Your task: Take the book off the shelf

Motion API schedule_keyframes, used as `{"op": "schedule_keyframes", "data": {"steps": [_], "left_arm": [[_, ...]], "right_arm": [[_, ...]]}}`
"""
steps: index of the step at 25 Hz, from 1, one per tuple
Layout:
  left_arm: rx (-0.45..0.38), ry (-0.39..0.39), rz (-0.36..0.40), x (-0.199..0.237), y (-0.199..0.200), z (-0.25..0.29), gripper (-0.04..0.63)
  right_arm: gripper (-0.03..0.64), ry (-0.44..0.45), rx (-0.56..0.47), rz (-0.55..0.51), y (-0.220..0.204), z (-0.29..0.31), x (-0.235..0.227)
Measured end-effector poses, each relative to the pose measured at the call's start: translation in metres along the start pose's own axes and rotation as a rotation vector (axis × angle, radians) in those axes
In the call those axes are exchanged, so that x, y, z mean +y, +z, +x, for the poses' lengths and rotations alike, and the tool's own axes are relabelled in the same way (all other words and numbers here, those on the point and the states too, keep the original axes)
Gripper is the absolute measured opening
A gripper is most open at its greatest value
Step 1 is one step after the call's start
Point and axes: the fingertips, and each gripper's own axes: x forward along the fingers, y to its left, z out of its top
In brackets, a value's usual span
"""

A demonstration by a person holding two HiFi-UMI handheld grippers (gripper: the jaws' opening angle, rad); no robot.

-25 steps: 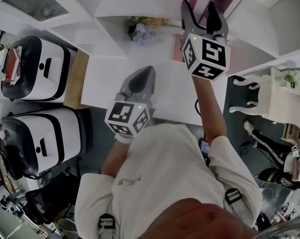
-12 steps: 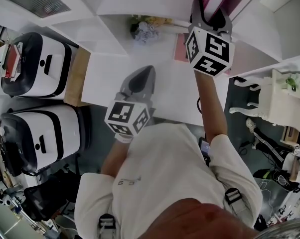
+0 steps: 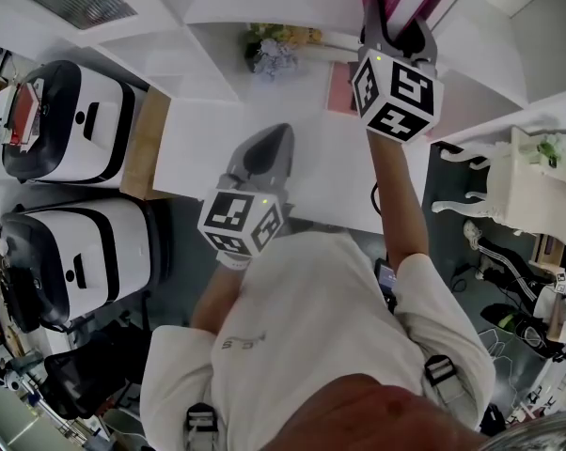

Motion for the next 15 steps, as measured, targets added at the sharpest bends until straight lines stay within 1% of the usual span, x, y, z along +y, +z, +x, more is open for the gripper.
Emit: {"op": "schedule_keyframes", "data": {"steps": [15], "left_arm": [[0.0, -0.025, 0.007, -0.013, -0.006, -0.023, 0.0]], "right_arm": [[0.138, 0.054, -0.029, 0.044, 0.004, -0.043, 0.011]]}}
